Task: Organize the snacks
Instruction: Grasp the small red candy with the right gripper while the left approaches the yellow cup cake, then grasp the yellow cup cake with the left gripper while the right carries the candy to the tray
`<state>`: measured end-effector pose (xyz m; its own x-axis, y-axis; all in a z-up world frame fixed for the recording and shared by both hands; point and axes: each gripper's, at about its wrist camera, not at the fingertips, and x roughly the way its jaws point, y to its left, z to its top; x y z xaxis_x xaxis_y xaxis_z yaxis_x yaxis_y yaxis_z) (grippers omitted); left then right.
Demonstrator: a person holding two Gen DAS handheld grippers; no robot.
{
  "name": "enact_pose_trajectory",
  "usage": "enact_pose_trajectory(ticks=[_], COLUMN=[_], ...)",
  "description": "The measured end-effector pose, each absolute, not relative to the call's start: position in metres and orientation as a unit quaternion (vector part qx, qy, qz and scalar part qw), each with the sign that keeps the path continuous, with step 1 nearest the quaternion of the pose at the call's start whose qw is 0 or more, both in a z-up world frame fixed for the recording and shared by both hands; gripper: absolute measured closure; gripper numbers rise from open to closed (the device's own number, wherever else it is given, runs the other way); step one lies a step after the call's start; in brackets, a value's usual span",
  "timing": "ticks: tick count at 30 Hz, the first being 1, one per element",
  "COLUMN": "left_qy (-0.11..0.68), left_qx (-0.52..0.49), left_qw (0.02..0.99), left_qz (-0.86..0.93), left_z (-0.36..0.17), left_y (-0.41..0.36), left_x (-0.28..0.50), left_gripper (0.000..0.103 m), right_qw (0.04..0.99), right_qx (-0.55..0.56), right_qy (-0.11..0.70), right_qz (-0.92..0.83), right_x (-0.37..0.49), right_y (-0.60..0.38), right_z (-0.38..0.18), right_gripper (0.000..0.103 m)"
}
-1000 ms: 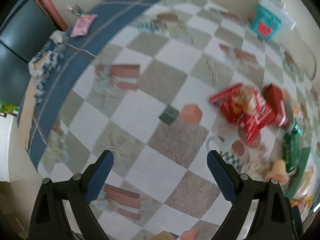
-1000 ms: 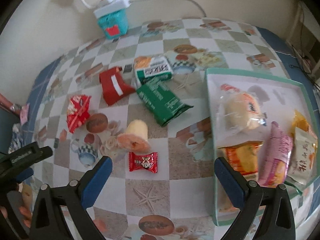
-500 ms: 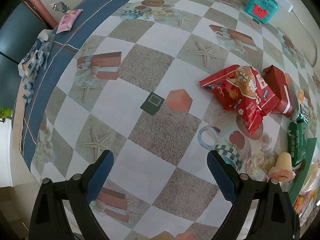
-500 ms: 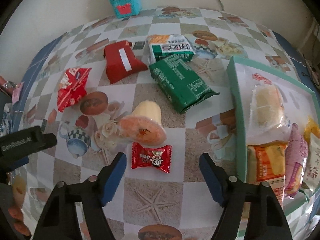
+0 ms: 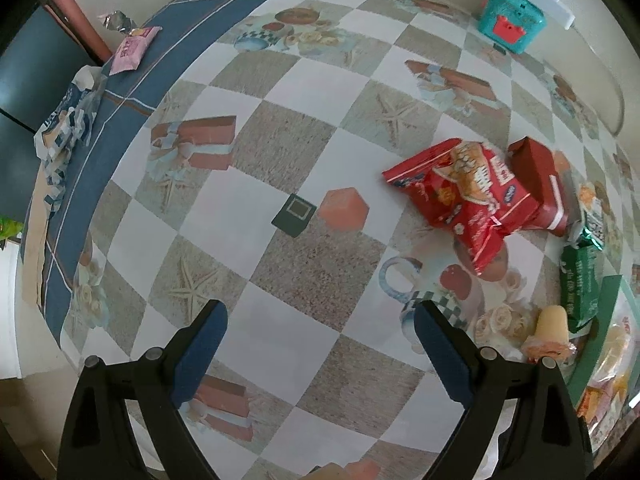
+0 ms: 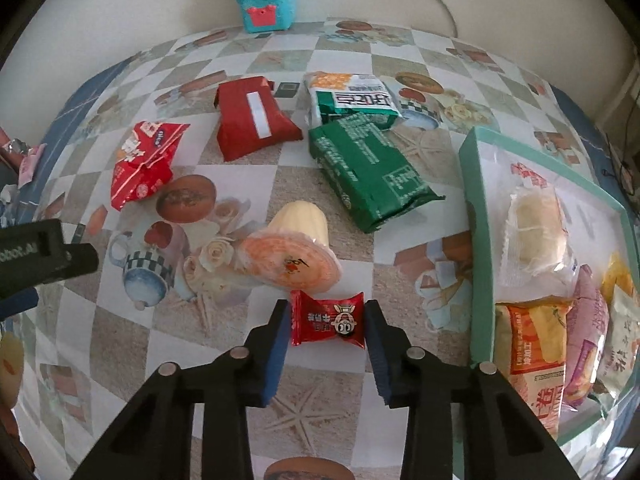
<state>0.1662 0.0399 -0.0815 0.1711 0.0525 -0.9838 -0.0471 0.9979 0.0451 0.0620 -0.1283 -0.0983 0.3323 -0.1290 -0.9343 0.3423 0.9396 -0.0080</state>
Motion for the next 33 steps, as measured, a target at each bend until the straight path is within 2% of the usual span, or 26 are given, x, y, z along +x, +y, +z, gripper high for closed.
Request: enact_pose_trajectory(ticks=[3,10,23,33], left_qy=[0.64,0.631,0.621,0.62], left_qx=[0.0,-0.008,-0.029,-0.005], left_qw=[0.768,0.776,0.778,0.771], left_qz=[0.024,-0.005,-0.089,-0.144], left_z=[-0.075,-0.058,-0.053,-0.061], left_y=[0.035,0.021,-0.024,-0.073], left_x=[0.165,0.161,0.149,0.138], left_gripper=[0.008,0.008,0.008,0.008], right_qw=[0.81,0.806,0.825,0.831], right_qx=[0.101,0.129,0.151,0.182], right_qy=[0.558,0.559,0.522,0.488], right_qz=[-0.148,-0.146,-0.156,-0.197], right_x=[0.06,0.054,0.038,0.015], right_y=[-0.136,-0.156,-0.188,-0.23], right_z=[-0.097,-0.094,-0.058,-0.029], right_gripper=[0.07,0.073,0.073,0.073])
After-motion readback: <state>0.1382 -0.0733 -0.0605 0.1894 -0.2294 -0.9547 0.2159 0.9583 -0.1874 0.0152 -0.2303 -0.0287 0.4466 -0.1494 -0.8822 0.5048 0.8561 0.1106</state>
